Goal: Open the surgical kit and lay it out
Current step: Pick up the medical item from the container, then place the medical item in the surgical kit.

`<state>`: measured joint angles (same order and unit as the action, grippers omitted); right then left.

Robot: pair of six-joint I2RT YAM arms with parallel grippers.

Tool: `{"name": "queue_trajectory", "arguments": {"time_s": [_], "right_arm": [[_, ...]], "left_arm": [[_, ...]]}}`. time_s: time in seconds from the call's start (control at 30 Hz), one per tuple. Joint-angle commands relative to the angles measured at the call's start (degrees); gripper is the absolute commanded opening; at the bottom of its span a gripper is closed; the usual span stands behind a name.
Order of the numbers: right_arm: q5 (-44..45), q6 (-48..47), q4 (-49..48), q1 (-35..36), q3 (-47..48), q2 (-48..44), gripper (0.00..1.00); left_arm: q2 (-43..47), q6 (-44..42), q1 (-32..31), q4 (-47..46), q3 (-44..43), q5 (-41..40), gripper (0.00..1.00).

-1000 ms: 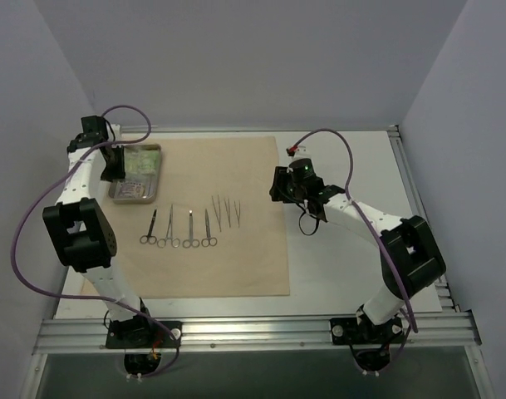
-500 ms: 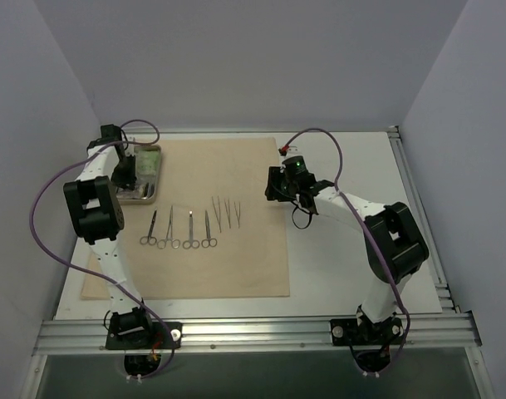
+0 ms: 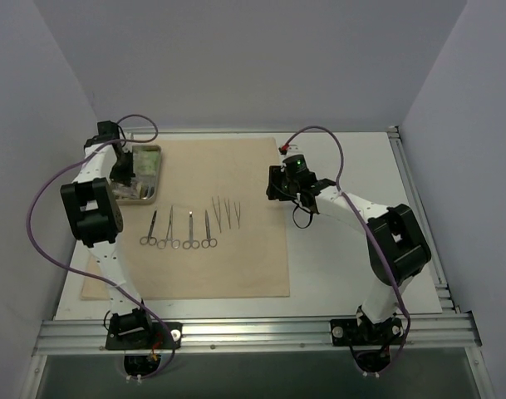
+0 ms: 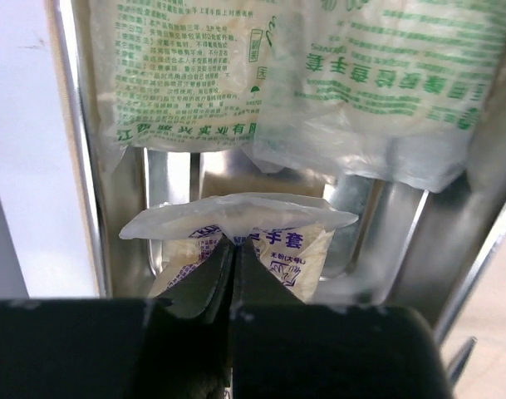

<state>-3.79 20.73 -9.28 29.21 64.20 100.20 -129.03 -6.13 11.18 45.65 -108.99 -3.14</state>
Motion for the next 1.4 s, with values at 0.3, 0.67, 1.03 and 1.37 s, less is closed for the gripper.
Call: {"name": "queue_trajectory", "arguments": {"time_s": [0.3, 0.67, 1.03, 1.37], "right_arm": [[2.04, -1.92, 1.02, -0.38, 2.77, -6.95, 0.43], [-0.78, -0.87, -3.47, -0.38, 2.5, -11.43, 0.55], [-1.74, 2.38, -0.65, -6.09, -4.17, -14.59, 0.56], [-0.25, 2.65, -0.13, -8.65, -6.72, -16.71, 0.55]], "left_arm": [[18.45, 3.22, -0.02, 1.37, 0.79, 7.52, 0.02], [22.26, 10.59, -14.13, 5.94, -1.04, 10.7, 0.02], [1.0, 20.1, -29.01, 3.83, -18.17, 5.26, 0.02], [-16.15, 27.39, -31.3, 3.22, -35.32, 0.77, 0.02]]}}
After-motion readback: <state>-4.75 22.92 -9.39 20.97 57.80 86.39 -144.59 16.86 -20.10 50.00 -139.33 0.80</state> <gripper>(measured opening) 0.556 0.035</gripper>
